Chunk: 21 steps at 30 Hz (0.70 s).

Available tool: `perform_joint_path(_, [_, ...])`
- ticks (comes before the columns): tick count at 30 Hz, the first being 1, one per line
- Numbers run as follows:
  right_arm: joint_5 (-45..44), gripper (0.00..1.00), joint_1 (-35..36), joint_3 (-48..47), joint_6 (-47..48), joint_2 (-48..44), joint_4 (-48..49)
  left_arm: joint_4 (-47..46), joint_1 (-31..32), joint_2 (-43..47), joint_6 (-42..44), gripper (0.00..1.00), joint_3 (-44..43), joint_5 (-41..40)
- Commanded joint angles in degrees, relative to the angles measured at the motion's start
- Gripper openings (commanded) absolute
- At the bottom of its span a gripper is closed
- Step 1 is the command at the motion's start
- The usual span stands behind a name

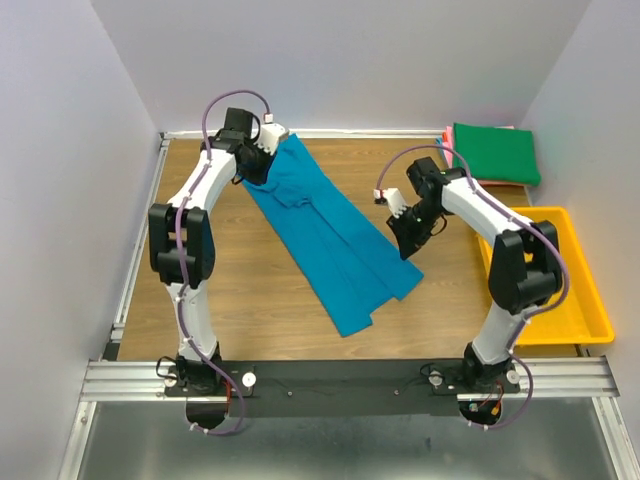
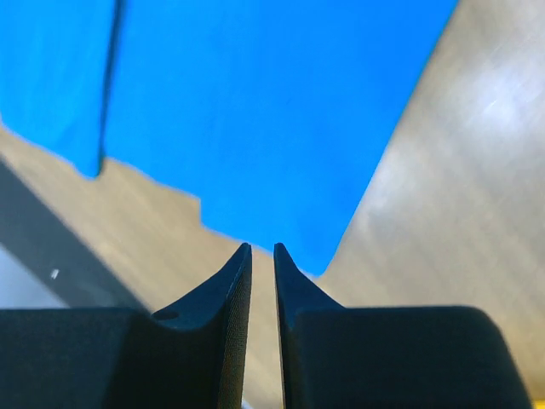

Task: Fold and stack the t-shirts
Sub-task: Rotate the tshirt 90 degrees

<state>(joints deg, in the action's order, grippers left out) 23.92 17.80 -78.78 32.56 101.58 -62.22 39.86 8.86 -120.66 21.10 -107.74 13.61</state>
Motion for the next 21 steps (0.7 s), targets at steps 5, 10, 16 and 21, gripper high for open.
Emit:
perform_joint_path(5, [-1.7, 0.22, 0.0, -3.9, -3.9, 11.0, 6.8, -4.5, 2.2, 8.8, -2.8, 0.24, 20.7, 7.4])
perform_joint_path(10, [-0.9, 0.22, 0.0, -1.5, -4.7, 12.4, 8.2, -5.8, 4.6, 7.1, -3.6, 0.23, 23.9, 8.0])
perform_joint_path(16, [3.8, 0.22, 2.9, 7.9, -6.8, 10.7, 10.4, -6.3, 6.4, 1.5, -4.8, 0.22, 20.4, 8.3])
perform_joint_path(21, [11.0, 0.22, 8.8, 12.6, -10.9, 10.8, 12.7, -3.5, 7.0, -7.5, -4.6, 0.22, 10.2, 7.9])
